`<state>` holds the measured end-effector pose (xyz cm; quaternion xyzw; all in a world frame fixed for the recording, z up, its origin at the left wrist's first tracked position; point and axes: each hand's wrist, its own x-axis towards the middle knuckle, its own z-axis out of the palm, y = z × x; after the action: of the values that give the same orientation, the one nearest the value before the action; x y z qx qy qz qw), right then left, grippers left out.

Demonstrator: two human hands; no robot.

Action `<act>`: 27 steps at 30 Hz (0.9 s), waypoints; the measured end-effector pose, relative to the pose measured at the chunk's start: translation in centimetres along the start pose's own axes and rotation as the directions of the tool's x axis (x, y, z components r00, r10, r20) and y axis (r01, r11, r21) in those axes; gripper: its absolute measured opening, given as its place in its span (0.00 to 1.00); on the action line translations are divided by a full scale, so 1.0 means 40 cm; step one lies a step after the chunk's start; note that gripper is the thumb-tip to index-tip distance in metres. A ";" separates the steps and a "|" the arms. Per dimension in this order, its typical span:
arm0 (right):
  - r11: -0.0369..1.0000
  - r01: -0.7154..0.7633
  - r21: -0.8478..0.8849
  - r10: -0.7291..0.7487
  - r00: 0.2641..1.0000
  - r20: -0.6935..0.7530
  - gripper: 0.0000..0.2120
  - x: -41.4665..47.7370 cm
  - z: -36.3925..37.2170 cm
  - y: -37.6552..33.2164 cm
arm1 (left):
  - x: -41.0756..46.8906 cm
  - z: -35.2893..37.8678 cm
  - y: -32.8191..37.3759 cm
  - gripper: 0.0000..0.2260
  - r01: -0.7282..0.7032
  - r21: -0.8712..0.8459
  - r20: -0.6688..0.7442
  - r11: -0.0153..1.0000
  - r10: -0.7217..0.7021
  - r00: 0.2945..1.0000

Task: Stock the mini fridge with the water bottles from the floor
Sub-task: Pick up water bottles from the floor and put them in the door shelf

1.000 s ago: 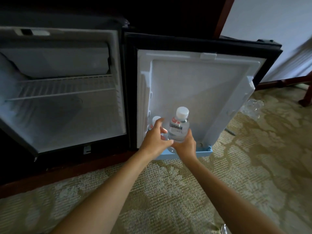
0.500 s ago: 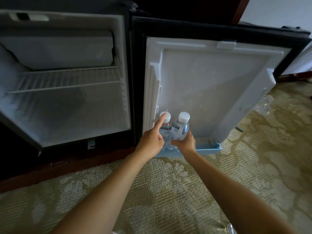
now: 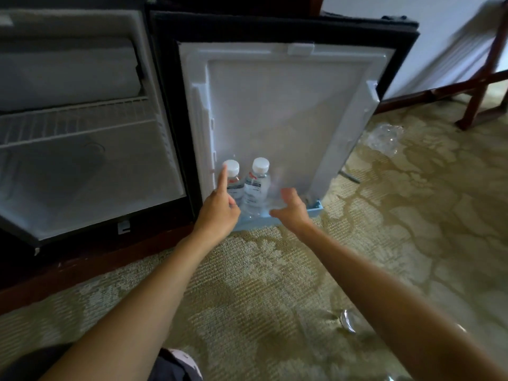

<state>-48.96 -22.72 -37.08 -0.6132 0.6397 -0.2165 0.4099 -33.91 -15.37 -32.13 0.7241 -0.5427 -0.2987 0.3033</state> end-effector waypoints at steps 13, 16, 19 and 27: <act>0.776 -0.346 -0.528 0.232 0.934 -0.272 0.28 -0.306 -0.238 0.459 | -0.190 0.213 0.056 0.31 -0.115 0.298 0.567 0.948 -0.078 0.820; 0.743 -0.407 -0.532 0.365 0.912 -0.187 0.28 -0.345 -0.231 0.500 | -0.239 0.234 0.051 0.32 -0.207 0.417 0.669 0.885 -0.145 0.729; 0.749 -0.412 -0.519 0.378 0.909 -0.177 0.22 -0.367 -0.220 0.519 | -0.280 0.231 0.035 0.30 -0.308 0.548 0.700 0.778 -0.225 0.677; 0.838 -0.339 -0.428 0.306 0.941 -0.144 0.17 -0.375 -0.188 0.532 | -0.292 0.200 -0.010 0.27 -0.284 0.624 0.652 0.728 -0.285 0.702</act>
<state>-69.14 -6.70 -45.51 -0.5662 0.7800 -0.0132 0.2661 -42.47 -4.91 -36.32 0.6091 -0.6858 -0.3320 -0.2201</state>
